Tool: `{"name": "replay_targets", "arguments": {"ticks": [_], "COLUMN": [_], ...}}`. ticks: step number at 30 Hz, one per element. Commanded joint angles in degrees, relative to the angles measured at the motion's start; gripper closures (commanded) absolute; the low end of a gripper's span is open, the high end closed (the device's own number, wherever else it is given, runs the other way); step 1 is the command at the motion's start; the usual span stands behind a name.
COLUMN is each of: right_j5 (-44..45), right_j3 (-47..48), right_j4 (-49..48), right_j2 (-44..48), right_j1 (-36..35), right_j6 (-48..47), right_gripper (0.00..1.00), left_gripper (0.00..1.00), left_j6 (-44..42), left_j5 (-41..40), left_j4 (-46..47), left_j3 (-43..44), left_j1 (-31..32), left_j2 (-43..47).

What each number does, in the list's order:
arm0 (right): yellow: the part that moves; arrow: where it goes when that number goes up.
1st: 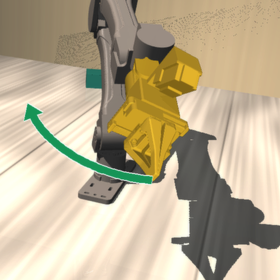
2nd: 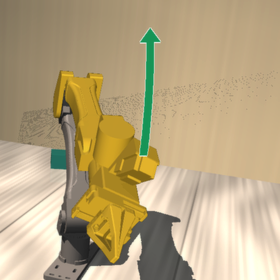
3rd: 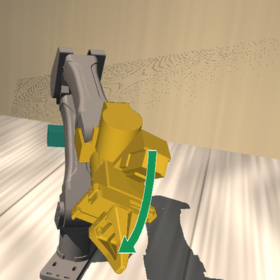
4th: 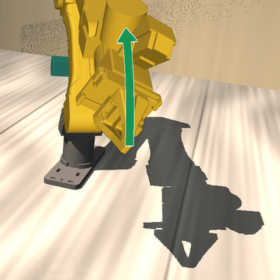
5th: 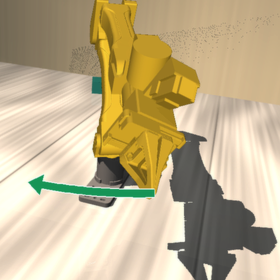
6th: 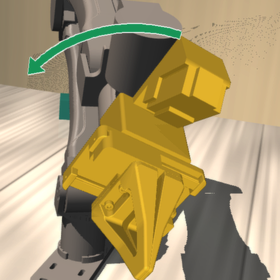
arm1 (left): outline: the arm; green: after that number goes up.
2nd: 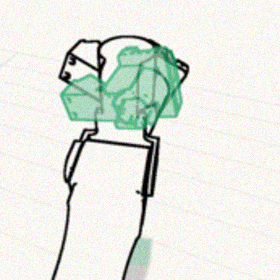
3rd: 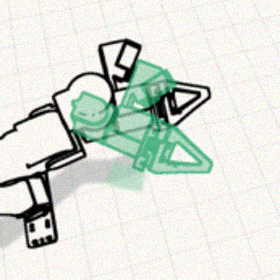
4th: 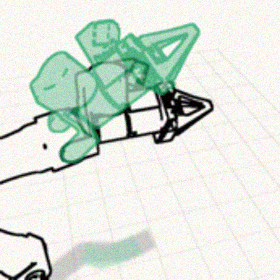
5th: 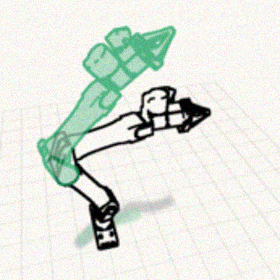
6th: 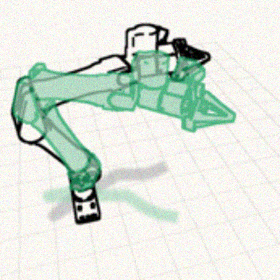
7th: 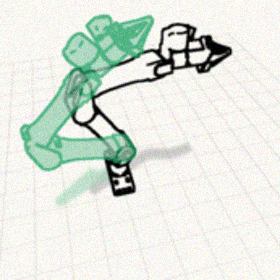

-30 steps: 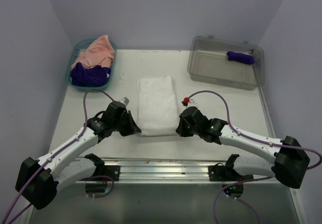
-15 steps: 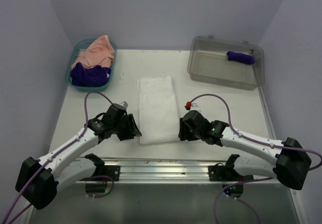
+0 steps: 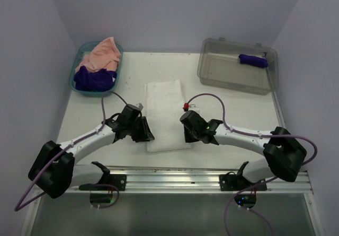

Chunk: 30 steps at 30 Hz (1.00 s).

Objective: Roll the towels
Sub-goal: Roll the towel

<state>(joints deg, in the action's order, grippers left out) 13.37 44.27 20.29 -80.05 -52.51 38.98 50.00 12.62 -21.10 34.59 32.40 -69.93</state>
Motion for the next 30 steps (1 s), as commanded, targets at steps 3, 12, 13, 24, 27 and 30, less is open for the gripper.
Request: {"name": "replay_targets", "arguments": {"ticks": [3,12,13,24,27,30], "right_j5": [-1.0,0.0,0.1,-10.3,-11.3,-10.8], "right_j3": [0.6,-2.3,-3.1,-8.8,-9.4,-9.4], "right_j4": [-0.9,2.6,2.8,-0.3,-1.4,-2.1], "right_j2": [-3.5,10.6,12.1,14.3,13.5,11.8], "right_j1": [0.4,0.4,0.4,-0.2,-0.4,-0.4], "right_j6": [0.1,0.7,0.7,-2.1,-2.7,-2.4], "right_gripper": [1.00,0.96,0.94,0.47,0.43,0.42], "left_gripper": [0.68,0.58,0.57,0.33,0.33,0.37], "left_j6": [-2.3,-4.4,-4.5,-4.6,-5.2,-4.8], "left_j5": [0.0,-4.0,-3.7,4.6,5.3,6.0], "left_j4": [5.1,-6.6,-6.9,-0.1,0.0,1.8], "left_j3": [-4.6,0.8,0.6,-10.9,-11.3,-12.1], "left_j1": [0.3,0.4,0.4,1.2,1.4,1.7], "left_j2": [-4.6,9.3,9.9,12.1,11.4,10.2]}}
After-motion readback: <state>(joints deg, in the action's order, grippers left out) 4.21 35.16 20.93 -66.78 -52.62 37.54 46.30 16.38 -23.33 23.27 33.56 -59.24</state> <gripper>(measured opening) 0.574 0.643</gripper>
